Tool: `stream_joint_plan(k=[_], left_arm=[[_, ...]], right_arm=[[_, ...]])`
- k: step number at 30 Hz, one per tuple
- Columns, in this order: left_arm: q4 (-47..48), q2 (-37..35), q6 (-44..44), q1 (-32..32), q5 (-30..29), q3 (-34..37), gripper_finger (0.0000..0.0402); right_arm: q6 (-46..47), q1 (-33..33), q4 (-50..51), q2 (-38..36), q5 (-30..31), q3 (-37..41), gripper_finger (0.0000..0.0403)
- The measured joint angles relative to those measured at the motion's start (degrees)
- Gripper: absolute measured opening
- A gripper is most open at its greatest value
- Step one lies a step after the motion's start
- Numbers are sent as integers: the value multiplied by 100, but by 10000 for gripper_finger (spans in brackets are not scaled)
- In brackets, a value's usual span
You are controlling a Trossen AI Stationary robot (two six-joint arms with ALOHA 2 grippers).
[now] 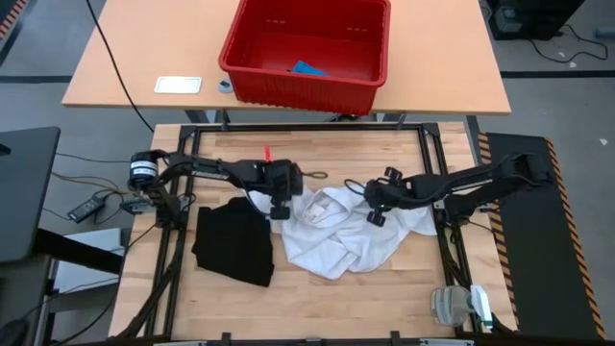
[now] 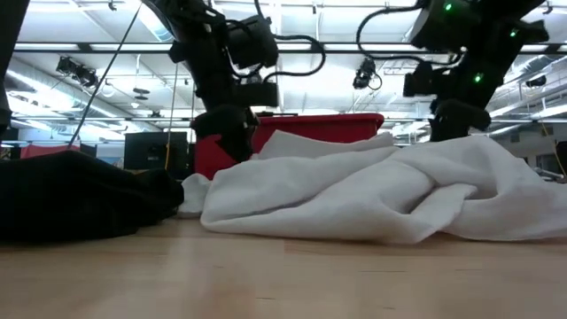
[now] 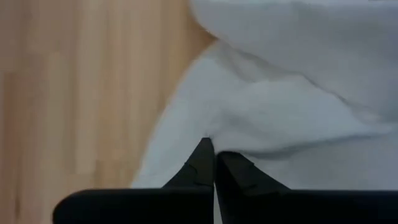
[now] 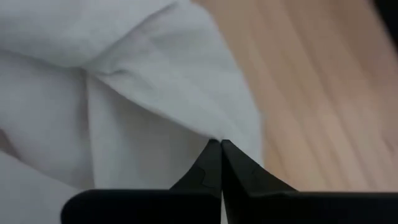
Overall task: Fold laundry
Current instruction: Fold the white shirt
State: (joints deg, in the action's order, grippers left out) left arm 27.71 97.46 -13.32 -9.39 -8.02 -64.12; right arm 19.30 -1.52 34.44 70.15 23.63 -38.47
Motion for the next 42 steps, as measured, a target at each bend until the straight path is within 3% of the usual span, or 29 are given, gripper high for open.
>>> stream_joint_plan(k=[6, 14, 16, 20, 23, 25, 32, 42], left_arm=[[-18, -659, 323, -343, -6, 2, 1], [-296, -1686, 819, -534, -10, 2, 1], [-437, -1947, 1157, -482, 184, 5, 1], [-1330, -2360, 1741, -254, 1271, 4, 0], [-1725, -2563, 1937, -18, 1316, 4, 0], [-1746, -2650, 2049, 84, 1046, 4, 0], [-1028, -2519, 2630, 196, 582, 0, 0], [-696, -2508, 3161, 453, 3, 2, 0]], right_arm=[[239, 13, 230, -803, 244, 0, 2], [705, 59, -409, -1891, 527, 2, 1], [481, 50, -819, -2176, 190, 2, 0], [8, 21, -1961, -2624, -774, 2, 0], [-271, -55, -2566, -2863, -726, -2, 0], [-362, -76, -2459, -2976, -554, -5, 0], [-107, -59, -260, -2553, -529, 235, 44], [-645, 69, -1780, -1640, -485, 1429, 109]])
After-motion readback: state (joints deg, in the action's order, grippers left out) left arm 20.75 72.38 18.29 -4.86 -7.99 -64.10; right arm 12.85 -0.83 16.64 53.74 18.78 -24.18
